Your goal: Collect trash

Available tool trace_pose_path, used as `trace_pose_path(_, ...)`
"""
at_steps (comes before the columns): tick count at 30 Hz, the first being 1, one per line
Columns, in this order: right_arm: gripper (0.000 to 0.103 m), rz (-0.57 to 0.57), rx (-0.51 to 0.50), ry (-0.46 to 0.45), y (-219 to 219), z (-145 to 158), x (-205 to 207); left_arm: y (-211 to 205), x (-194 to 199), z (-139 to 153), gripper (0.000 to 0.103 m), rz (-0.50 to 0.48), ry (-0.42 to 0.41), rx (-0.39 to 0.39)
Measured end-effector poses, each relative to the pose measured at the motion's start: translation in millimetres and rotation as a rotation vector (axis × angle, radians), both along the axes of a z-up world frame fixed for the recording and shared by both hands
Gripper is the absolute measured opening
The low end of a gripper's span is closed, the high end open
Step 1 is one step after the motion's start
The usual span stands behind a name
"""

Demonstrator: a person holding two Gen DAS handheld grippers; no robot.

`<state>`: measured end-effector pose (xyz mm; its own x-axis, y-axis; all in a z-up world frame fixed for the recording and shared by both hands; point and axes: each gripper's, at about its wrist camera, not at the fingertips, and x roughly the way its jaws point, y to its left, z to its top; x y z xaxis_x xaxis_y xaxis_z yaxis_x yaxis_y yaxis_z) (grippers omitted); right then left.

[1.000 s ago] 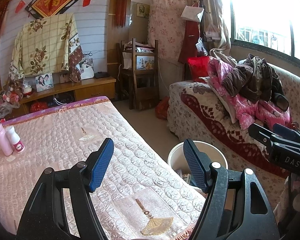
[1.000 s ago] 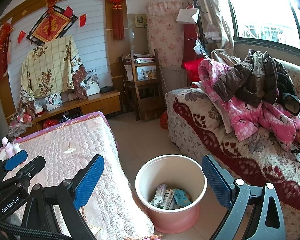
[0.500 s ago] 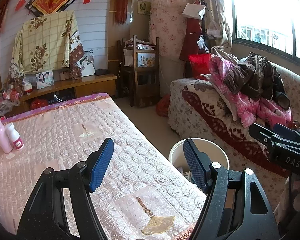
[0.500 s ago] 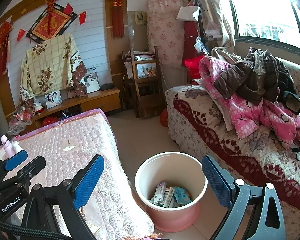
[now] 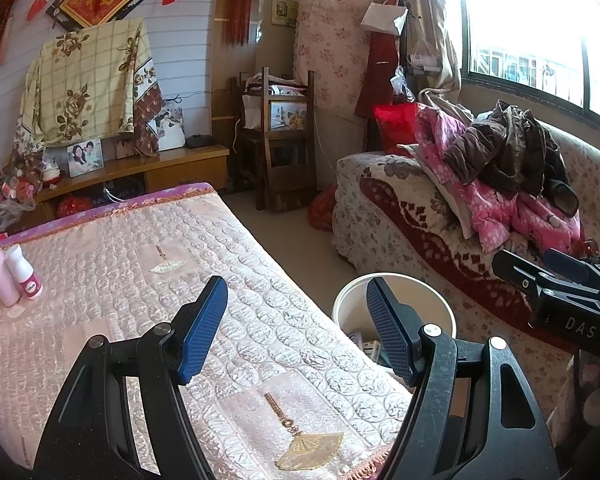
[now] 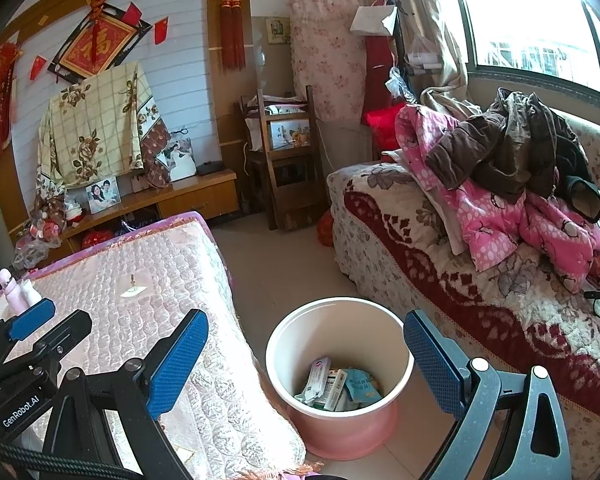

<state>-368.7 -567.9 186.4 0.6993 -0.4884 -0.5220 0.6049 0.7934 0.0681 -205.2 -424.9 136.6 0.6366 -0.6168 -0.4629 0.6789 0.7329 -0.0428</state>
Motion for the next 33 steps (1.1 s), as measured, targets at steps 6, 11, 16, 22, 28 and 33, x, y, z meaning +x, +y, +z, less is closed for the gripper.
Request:
trace_pose_path(6, 0.097, -0.002, 0.002, -0.001, 0, 0, 0, 0, 1, 0, 0.071, -0.001, 0.007, -0.003)
trace_pose_path(11, 0.097, -0.002, 0.0, -0.002, 1, 1, 0, 0, 1, 1, 0.071, -0.003, 0.006, -0.003)
trace_pose_path(16, 0.097, -0.003, 0.0, 0.001, 1, 1, -1, 0, 1, 2, 0.071, -0.006, 0.004, -0.005)
trace_pose_path(22, 0.097, -0.005, 0.0, 0.001, 0, 1, -1, -1, -1, 3, 0.071, -0.011, 0.006, -0.001)
trace_pose_path(28, 0.097, -0.007, -0.001, 0.002, 0, 1, -1, -4, -1, 3, 0.071, -0.019, 0.014, 0.003)
trace_pose_path(33, 0.097, -0.009, 0.003, 0.006, -2, 0, -2, -10, 1, 3, 0.071, -0.032, 0.021, 0.011)
